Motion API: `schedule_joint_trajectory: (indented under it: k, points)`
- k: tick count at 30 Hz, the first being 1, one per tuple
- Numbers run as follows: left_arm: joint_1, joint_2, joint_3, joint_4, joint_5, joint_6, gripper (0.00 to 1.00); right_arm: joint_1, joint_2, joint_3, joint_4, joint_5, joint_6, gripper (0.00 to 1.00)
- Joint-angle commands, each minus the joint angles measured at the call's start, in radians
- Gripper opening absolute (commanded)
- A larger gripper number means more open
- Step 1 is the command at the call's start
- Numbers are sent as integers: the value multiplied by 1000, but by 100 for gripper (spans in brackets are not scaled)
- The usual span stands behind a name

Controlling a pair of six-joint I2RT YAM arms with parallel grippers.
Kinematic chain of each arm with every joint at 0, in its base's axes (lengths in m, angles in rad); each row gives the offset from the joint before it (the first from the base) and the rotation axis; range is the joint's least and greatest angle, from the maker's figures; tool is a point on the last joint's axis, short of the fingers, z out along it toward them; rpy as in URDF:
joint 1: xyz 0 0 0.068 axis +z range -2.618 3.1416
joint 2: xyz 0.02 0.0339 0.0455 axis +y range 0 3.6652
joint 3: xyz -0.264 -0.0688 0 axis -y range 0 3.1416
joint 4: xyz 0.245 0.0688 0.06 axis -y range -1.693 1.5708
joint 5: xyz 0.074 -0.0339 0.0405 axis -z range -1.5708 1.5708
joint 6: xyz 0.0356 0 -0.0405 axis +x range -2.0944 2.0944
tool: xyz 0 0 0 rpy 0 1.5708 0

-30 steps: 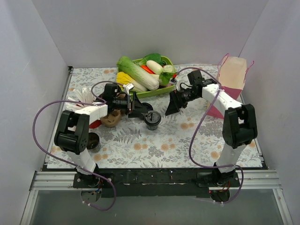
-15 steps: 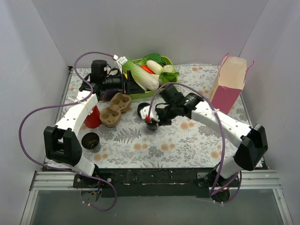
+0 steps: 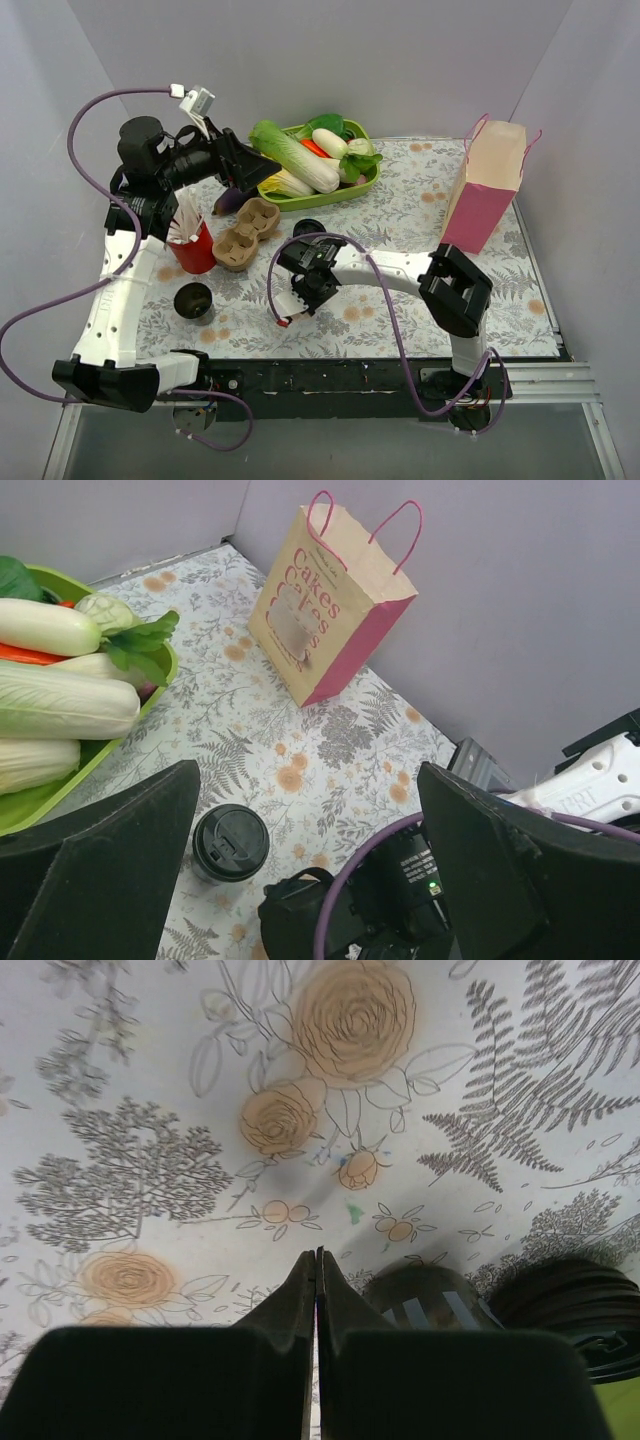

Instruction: Pack the takeout coffee

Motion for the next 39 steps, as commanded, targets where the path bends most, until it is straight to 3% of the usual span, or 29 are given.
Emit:
schedule_joint_trajectory:
  k: [1, 14, 28, 32, 36, 39]
  points:
    - [13, -24, -19, -78, -57, 69, 92, -5, 22, -5, 62, 177, -60, 1]
    - [38, -40, -102, -85, -26, 45, 93, -97, 127, 23, 167, 263, -30, 1]
    - [53, 11, -66, -103, -17, 100, 93, -230, 140, 3, 201, 254, -37, 1]
    - [53, 32, 16, -203, -70, 235, 95, -233, 131, 17, 165, 234, 10, 1]
    - [53, 80, 146, -440, -153, 472, 96, -227, 53, 116, -4, 53, 174, 1]
    - [53, 88, 157, -597, -158, 647, 96, -264, -110, 132, 3, -126, 356, 1]
